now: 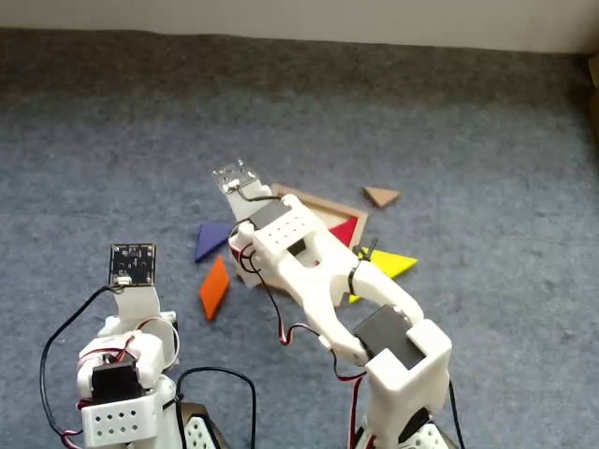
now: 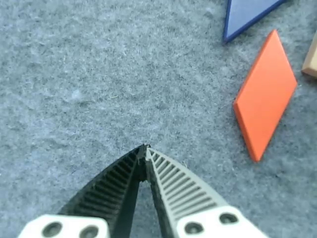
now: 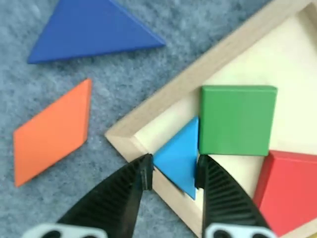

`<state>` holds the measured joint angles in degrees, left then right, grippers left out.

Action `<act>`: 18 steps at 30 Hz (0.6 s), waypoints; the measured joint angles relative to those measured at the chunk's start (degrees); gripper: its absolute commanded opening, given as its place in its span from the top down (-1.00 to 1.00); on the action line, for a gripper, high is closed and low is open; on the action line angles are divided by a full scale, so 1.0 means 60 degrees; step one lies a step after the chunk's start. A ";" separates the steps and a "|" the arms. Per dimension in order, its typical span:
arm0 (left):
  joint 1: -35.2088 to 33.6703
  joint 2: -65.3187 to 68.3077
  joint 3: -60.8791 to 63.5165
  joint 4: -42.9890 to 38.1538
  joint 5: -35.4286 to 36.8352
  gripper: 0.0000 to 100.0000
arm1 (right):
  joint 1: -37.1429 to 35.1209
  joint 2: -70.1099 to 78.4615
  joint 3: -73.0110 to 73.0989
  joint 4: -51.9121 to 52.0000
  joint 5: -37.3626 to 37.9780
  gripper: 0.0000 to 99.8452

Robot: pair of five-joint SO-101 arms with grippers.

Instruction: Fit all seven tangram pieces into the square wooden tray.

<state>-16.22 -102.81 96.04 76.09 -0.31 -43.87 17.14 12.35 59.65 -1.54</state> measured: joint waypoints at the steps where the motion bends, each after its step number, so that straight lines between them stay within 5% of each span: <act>1: 0.0000 0.0000 0.0000 0.0000 0.0000 0.99 | 0.0000 0.0000 0.0000 0.0000 0.0000 0.81; 6: 0.0000 0.0000 0.0000 0.0000 0.0000 0.99 | 0.0059 -0.0059 -0.0015 0.0029 0.0000 0.99; 18: 0.0000 0.0000 0.0000 0.0000 0.0000 0.99 | 0.0293 -0.1319 0.0352 0.0542 0.0733 0.99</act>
<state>-16.22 -102.81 96.04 76.09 -0.31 -42.11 9.23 14.46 62.90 2.86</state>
